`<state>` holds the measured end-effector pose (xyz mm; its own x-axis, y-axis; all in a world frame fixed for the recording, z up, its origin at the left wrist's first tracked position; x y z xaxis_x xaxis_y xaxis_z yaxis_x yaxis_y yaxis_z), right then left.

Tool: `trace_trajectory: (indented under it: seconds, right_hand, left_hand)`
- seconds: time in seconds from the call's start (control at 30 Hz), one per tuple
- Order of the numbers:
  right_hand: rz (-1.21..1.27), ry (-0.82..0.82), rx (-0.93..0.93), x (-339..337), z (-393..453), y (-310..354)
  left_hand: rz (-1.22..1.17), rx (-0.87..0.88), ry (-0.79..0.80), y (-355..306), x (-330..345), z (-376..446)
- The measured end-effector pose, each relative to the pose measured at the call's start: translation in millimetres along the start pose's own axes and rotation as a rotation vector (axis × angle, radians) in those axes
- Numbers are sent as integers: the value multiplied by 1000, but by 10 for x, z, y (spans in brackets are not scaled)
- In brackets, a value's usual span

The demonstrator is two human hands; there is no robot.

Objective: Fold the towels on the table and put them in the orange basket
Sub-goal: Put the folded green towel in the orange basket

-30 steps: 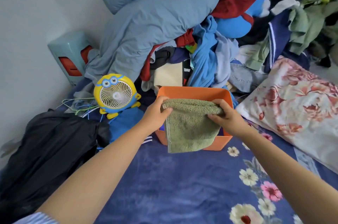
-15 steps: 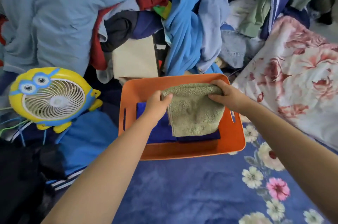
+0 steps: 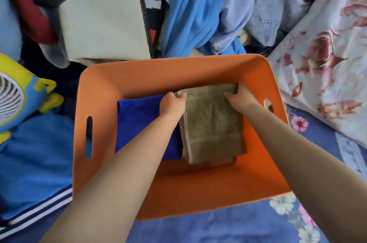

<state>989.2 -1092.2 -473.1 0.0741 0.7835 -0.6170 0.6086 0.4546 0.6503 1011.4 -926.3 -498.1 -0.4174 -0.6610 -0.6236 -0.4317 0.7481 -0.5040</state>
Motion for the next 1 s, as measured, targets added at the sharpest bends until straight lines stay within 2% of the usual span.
trace_trajectory:
  seconds: [0.1,0.23,0.33,0.43,0.47,0.53,0.6,0.7,0.8,1.0]
  right_hand:
    - [-7,-97,3,107,82,-51]
    - [60,-177,-126,230,51,-207]
    - [-14,-188,-392,323,-78,-296]
    - [-312,-126,-617,461,-95,-474]
    - [-434,-86,-626,503,-97,-516]
    - [-595,-40,-598,551,-89,-541]
    - [-595,-3,-526,577,-83,-539]
    - [-555,80,-376,607,-26,-587]
    - [-562,85,-334,637,30,-664]
    - [-580,205,-267,606,85,-650]
  left_hand:
    - [-12,-1,-74,-2,76,139]
    - [-128,0,-165,63,209,153]
    - [-205,92,-205,100,337,30]
    - [22,297,-327,160,458,-128]
    - [175,430,-389,212,495,-167]
    - [496,689,-360,300,578,-174]
    - [762,783,-311,401,631,-89]
    - [911,690,-181,380,558,19]
    - [963,667,-76,374,598,175]
    - [985,597,-35,341,620,166]
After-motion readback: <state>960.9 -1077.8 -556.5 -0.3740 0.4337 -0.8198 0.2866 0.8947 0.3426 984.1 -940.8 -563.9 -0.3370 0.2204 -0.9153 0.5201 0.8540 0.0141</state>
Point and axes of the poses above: each hand's wrist, its own z-axis towards the middle knuckle, its own x-axis out of the palm, y = z × x, the point moved 1 cm from there along z, towards the middle knuckle, and after that the axes turned 15 degrees about z, right-handed, at the moved point
